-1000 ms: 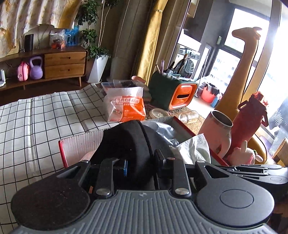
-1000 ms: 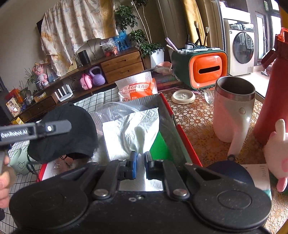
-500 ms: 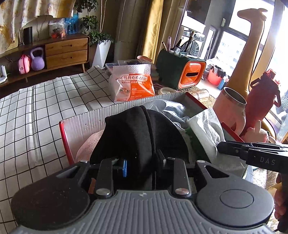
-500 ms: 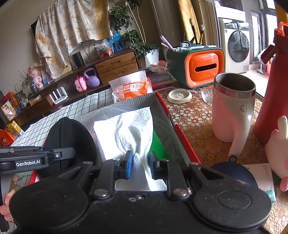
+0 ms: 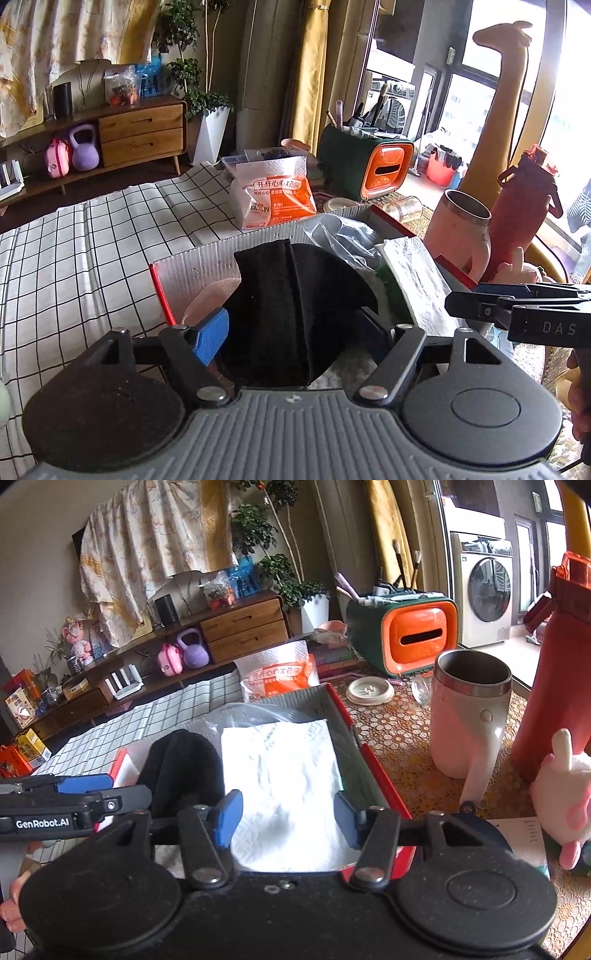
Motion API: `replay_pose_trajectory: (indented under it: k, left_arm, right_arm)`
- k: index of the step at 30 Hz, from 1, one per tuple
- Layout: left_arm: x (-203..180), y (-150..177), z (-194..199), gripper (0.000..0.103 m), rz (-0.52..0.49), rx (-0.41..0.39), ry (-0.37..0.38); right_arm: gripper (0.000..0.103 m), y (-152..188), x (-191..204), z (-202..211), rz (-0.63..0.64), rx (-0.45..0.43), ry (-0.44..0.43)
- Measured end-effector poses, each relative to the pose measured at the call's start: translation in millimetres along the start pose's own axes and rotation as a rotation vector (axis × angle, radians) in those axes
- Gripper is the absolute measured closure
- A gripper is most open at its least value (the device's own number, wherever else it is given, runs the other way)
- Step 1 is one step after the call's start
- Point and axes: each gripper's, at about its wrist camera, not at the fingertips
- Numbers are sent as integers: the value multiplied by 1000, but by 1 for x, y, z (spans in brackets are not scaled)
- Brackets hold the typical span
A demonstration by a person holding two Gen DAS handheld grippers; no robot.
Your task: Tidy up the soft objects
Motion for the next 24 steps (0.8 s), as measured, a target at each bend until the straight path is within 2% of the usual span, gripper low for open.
replay_pose_trajectory:
  k: [10,17,20,24]
  left_arm:
    - [-12,13,52,27,-34,-54,24]
    - [-16,25,93,27,-51,-124,-14]
    - [-17,31,108,20,-58,-150,-19]
    - [-15,39,124,19,-46,-182,-29]
  right_arm:
    - [31,13,31,40,103,-50,-55]
    - [19,24,49,70,142,-108,-62]
    - [13,29,54,83,156,-131,-69]
    - [5,38,60,97,171,-163,-78]
Point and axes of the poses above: each gripper's, at about its wrist camera, not at the fingertips, and z roughly against the way its jaws point, x to its left, y to its underside, and after that the axes turned 4 degrees about -z, right-handed
